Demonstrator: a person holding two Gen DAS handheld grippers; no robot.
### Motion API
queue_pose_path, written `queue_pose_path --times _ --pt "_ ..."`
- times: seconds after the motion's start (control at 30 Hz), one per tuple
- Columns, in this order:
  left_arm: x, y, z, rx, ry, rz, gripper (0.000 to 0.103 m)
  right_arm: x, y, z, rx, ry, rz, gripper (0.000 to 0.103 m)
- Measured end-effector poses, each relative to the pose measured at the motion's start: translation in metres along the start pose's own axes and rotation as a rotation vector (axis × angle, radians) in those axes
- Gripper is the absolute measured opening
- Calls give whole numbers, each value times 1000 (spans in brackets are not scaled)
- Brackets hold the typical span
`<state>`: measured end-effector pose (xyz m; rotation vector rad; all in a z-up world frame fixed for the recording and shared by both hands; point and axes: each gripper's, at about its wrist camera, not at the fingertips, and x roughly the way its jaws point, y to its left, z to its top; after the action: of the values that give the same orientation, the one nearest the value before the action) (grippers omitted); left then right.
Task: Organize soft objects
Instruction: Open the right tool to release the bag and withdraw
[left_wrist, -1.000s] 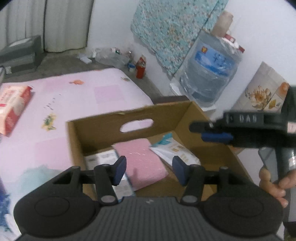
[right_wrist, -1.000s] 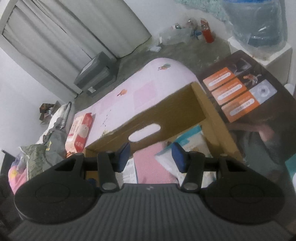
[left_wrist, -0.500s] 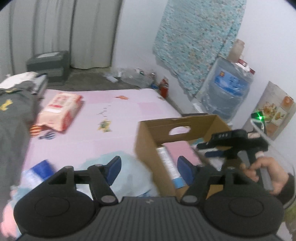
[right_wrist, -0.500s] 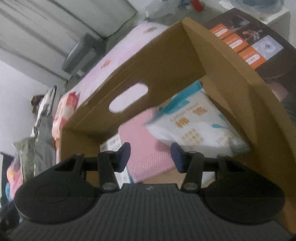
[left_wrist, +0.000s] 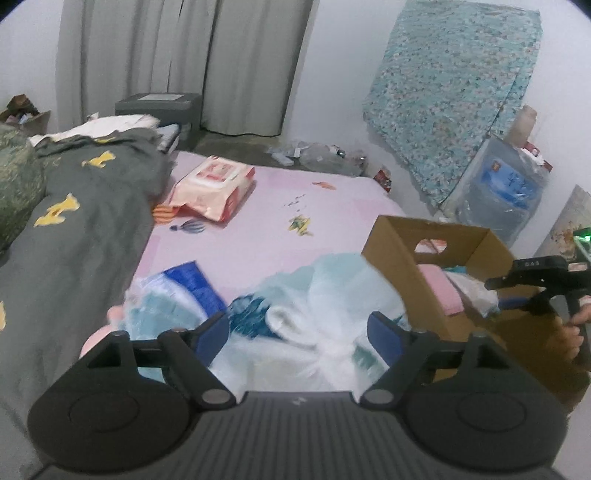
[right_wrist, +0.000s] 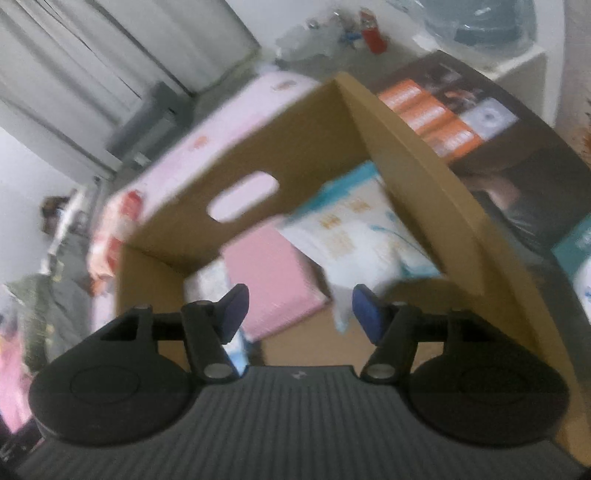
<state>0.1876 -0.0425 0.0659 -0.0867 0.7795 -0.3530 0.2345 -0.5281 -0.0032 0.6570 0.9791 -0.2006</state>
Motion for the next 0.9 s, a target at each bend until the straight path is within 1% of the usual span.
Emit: queue_pose_path --times 0.1,0.17,0.27,0.4,0.53,0.63,0.73,0.83,0.9 --pt "-6 10 -8 -13 0 16 87 16 -8 -2 55 32 -19 62" --pt "-12 15 -15 -14 3 26 89 26 -12 0 74 21 -22 62" --pt "-20 23 -23 -21 0 45 92 29 -15 0 100 7 -1 62" --pt "-30 33 -34 -28 -10 53 94 18 -19 -8 104 7 -9 64" --pt "-37 39 -45 -12 -21 73 95 -13 -18 -20 97 -30 14 68" --pt "-44 42 -54 -11 -39 86 95 -44 -10 -34 74 -75 70 73" --pt "-49 44 -61 -15 -50 97 95 -67 5 -48 47 -100 150 75" --pt "-54 47 -67 -18 -58 115 95 -80 27 -59 8 -102 226 76" --pt "-58 50 -72 -18 -65 128 95 -81 47 -64 -27 -80 273 76"
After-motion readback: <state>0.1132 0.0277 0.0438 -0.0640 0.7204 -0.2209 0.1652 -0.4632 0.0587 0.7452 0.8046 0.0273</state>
